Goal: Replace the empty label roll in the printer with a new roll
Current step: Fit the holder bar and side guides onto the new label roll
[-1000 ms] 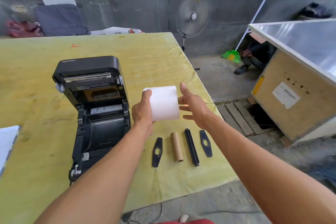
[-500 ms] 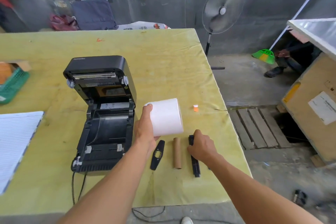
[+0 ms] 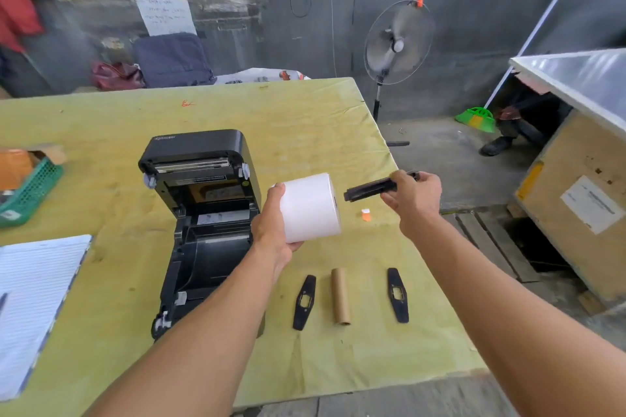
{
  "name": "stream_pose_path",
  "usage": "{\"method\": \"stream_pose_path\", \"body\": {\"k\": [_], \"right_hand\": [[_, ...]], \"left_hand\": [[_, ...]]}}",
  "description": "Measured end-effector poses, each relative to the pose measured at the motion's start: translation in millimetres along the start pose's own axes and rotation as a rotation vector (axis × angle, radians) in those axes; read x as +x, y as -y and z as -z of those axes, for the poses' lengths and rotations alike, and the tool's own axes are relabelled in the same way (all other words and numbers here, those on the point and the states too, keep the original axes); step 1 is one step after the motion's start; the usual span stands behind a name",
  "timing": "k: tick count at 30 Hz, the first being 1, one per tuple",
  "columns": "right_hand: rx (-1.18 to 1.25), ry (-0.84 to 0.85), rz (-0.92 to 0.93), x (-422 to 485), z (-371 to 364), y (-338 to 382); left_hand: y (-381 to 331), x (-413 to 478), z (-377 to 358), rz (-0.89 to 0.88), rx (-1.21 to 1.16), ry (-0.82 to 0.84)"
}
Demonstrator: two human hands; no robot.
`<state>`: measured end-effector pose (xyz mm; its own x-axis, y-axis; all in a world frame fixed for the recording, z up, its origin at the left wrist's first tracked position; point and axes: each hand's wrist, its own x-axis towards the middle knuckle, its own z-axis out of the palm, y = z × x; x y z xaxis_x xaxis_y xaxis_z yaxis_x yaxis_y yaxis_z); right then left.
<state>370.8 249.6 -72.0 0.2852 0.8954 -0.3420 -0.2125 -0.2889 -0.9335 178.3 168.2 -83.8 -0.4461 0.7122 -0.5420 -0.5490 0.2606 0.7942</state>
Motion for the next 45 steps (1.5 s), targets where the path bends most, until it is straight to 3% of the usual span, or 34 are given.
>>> {"method": "stream_pose_path", "body": {"k": [11, 16, 24, 34, 45], "right_hand": [[0.121, 0.042, 0.091, -49.1, -37.9, 16.3], [0.009, 0.150, 0.279, -62.2, -50.2, 14.8], [-0.133, 0.222, 0.370, -64.6, -56.1, 13.4], [-0.242, 0.277, 0.440, -60.3, -46.0, 6.7], [-0.232, 0.320, 0.378, -50.8, -32.9, 1.0]], "left_hand": [[-45.3, 1.0, -25.1, -0.040, 0.042, 0.053], [-52.7, -1.8, -29.2, -0.034, 0.017, 0.091], [-64.8, -3.2, -28.4, -0.053, 0.002, 0.106], [-58.9, -7.9, -30.5, -0.075, 0.007, 0.036], [-46.5, -10.6, -32.6, -0.071, 0.017, 0.003]]}}
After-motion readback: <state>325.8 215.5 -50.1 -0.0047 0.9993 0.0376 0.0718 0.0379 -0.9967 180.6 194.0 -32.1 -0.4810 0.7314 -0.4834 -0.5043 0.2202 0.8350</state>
